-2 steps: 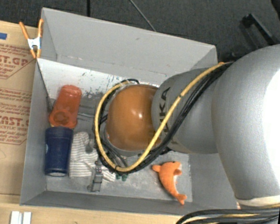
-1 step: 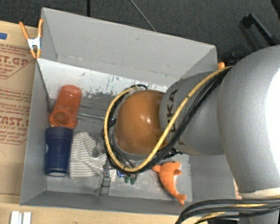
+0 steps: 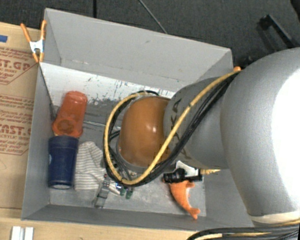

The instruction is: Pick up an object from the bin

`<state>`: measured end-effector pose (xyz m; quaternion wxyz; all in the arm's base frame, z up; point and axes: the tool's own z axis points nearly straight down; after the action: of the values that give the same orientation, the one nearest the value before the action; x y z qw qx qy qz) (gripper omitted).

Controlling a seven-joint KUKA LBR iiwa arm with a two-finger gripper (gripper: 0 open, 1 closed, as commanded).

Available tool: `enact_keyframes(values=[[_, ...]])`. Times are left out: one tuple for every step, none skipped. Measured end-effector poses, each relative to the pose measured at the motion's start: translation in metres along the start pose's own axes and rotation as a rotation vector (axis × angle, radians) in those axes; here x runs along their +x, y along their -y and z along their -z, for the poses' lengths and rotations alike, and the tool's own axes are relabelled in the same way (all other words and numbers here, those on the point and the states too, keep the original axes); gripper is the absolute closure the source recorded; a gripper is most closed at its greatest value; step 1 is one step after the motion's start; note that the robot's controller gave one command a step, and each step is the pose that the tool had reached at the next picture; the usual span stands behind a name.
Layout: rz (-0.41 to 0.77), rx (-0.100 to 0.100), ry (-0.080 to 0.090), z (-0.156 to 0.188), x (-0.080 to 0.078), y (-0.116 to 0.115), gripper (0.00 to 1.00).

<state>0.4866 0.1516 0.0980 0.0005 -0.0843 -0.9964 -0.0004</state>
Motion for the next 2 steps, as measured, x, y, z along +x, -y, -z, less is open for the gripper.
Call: enact_keyframes(values=[[0.036,0.0,0.002,-0.03,0.001,-0.011,0.0],[-0.124,-0.002,0.001,-0.028,0.006,0.003,1.0]])
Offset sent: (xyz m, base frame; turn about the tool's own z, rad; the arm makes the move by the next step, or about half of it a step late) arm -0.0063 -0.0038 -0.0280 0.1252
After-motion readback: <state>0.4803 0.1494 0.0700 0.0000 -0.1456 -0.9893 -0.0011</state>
